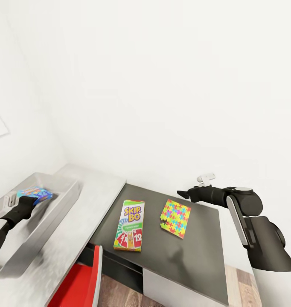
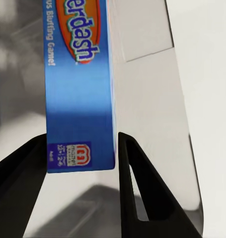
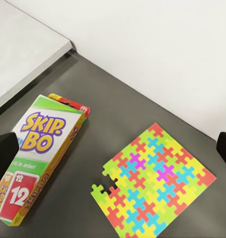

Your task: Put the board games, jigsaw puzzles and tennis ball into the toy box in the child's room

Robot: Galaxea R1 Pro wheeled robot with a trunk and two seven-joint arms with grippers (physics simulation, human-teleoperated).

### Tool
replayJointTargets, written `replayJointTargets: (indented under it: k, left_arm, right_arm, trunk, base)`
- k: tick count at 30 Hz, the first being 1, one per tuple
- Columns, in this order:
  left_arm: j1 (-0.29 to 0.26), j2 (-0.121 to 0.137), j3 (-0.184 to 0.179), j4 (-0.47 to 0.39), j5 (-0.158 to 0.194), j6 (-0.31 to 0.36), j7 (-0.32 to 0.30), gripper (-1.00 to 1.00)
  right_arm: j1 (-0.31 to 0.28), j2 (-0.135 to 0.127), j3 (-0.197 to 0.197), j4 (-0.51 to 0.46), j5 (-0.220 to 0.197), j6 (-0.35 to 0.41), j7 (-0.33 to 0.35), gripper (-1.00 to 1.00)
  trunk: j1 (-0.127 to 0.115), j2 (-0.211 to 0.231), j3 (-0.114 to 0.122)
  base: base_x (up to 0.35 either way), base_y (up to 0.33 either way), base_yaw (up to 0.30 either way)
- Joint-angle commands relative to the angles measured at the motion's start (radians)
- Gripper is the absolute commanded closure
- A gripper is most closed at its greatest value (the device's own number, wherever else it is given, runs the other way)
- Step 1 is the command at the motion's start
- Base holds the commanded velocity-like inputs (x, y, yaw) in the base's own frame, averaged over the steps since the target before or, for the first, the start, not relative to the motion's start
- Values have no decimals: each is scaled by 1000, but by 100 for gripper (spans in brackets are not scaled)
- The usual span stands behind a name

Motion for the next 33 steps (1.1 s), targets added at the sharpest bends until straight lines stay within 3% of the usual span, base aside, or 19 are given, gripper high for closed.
replayJointTargets:
  k: [1, 18, 27, 33]
  left_arm:
    - [-2, -1, 6, 1, 6, 10, -2, 100]
    - [-7, -11, 4, 1, 6, 10, -2, 100]
    - [-38, -11, 3, 2, 5, 10, -1, 100]
    - [-57, -12, 3, 2, 5, 10, -1, 100]
  right_arm:
    - [-1, -1, 1, -1, 2, 5, 2, -100]
    - [-2, -2, 0, -1, 2, 5, 2, -100]
    - [-3, -2, 1, -1, 1, 5, 5, -100]
    - [-3, -3, 0, -1, 2, 5, 90, -100]
  trunk:
    - [0, -1, -3]
    - [0, -1, -30]
    - [0, -1, -44]
    - [0, -1, -54]
  base:
    - [0, 0, 0]
    - [0, 0, 0]
    - [0, 0, 0]
    - [0, 0, 0]
